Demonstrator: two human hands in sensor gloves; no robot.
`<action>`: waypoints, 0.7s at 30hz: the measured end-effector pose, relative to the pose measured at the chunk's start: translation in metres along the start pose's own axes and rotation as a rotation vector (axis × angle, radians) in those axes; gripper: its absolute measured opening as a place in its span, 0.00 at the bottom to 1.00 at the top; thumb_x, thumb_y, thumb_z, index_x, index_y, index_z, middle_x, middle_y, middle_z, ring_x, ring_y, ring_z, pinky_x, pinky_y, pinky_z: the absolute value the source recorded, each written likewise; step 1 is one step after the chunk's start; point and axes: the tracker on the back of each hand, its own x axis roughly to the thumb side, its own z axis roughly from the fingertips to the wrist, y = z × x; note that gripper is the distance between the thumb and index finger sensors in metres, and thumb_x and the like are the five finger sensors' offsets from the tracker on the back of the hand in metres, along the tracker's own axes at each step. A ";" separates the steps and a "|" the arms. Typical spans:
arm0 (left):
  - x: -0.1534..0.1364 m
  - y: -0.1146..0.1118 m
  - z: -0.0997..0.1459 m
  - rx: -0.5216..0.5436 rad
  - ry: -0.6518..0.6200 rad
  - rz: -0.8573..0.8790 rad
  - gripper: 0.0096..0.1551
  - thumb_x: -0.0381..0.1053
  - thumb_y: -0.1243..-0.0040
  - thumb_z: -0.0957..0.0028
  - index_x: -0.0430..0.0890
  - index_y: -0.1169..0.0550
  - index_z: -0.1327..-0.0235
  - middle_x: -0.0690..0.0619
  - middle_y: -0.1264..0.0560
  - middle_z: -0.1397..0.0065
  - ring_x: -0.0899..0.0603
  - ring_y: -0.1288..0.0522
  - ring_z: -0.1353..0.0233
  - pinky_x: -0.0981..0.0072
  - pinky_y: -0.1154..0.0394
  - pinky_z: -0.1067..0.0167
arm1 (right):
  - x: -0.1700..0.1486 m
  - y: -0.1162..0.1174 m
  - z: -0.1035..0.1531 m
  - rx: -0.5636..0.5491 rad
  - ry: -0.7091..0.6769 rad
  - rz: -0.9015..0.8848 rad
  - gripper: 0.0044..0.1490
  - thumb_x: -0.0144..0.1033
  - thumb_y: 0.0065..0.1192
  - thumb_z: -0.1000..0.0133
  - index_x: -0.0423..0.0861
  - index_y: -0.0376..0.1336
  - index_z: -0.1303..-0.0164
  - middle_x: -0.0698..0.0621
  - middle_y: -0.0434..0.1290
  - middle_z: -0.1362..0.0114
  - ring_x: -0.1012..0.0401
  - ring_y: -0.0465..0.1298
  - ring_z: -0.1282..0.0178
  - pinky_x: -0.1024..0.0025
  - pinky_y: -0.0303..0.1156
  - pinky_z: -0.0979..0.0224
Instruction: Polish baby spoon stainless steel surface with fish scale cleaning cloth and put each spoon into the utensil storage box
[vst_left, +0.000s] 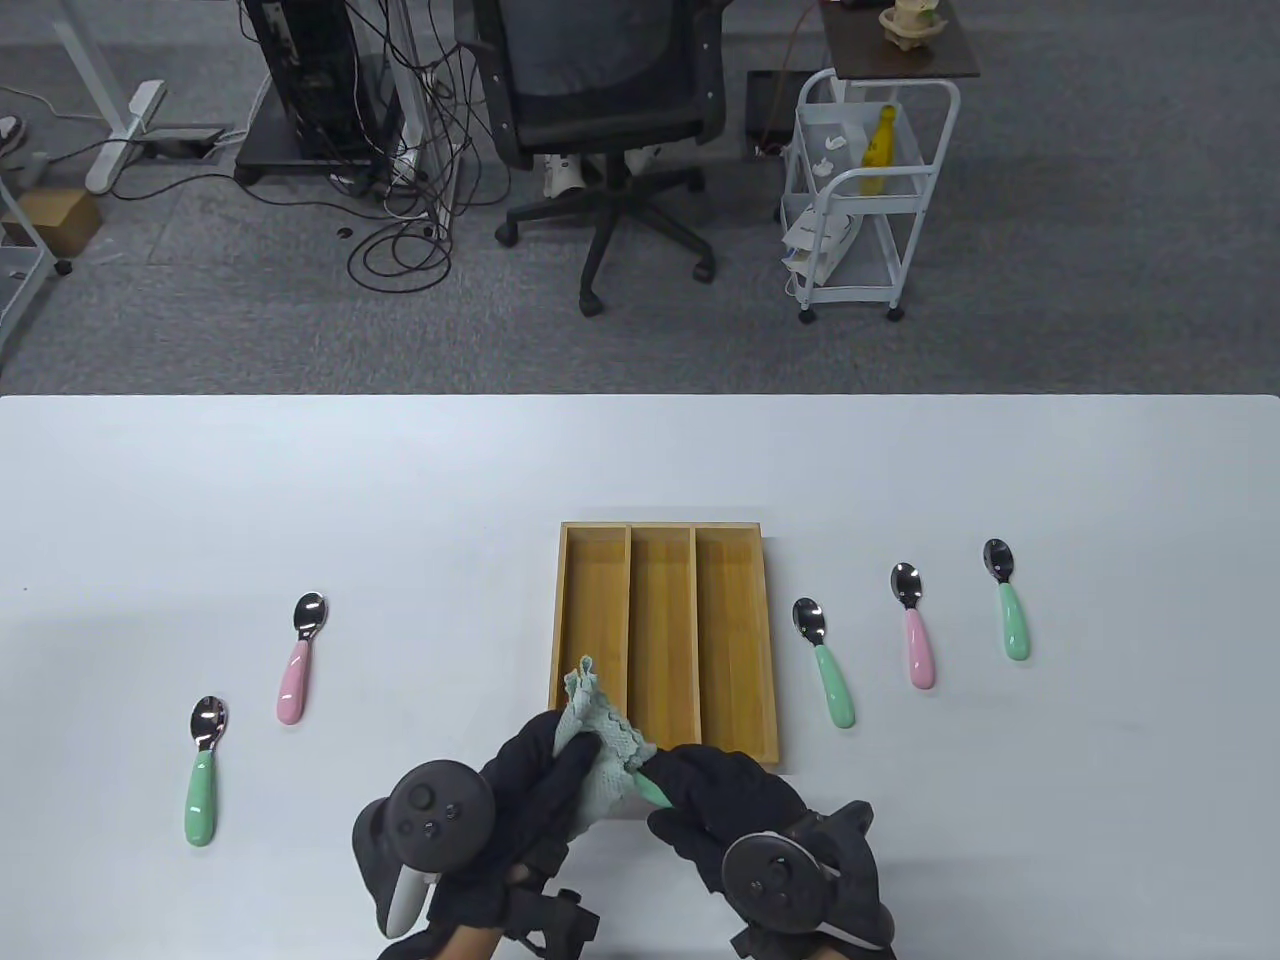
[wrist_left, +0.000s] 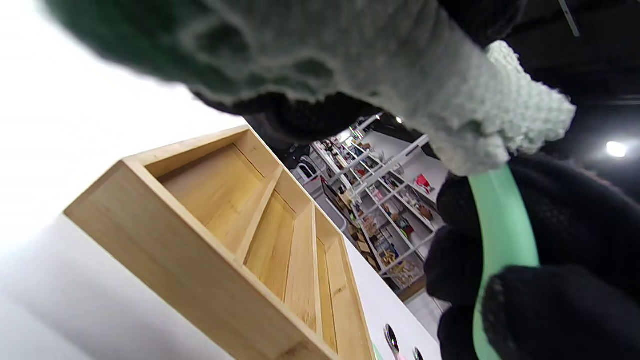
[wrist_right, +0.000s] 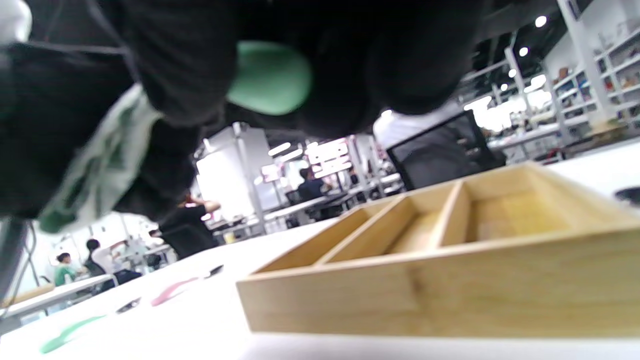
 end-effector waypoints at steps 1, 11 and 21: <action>0.000 0.000 0.000 -0.002 0.001 0.000 0.26 0.60 0.51 0.37 0.49 0.27 0.31 0.56 0.16 0.49 0.50 0.14 0.47 0.57 0.16 0.42 | 0.000 0.000 0.000 -0.001 0.000 0.003 0.35 0.48 0.67 0.45 0.54 0.64 0.26 0.52 0.75 0.28 0.58 0.81 0.42 0.63 0.79 0.40; 0.001 -0.027 -0.011 -0.287 -0.046 -0.150 0.26 0.54 0.45 0.39 0.44 0.24 0.32 0.50 0.15 0.52 0.45 0.14 0.51 0.50 0.17 0.46 | -0.018 -0.004 -0.003 -0.001 0.042 0.180 0.30 0.41 0.71 0.46 0.59 0.67 0.31 0.52 0.73 0.24 0.51 0.77 0.31 0.57 0.77 0.33; 0.012 -0.051 -0.008 -0.443 -0.148 -0.471 0.28 0.57 0.41 0.42 0.43 0.22 0.35 0.50 0.14 0.53 0.45 0.13 0.52 0.51 0.16 0.47 | -0.014 0.000 -0.003 0.026 0.011 0.286 0.30 0.38 0.74 0.47 0.61 0.68 0.34 0.54 0.70 0.21 0.50 0.73 0.23 0.58 0.75 0.28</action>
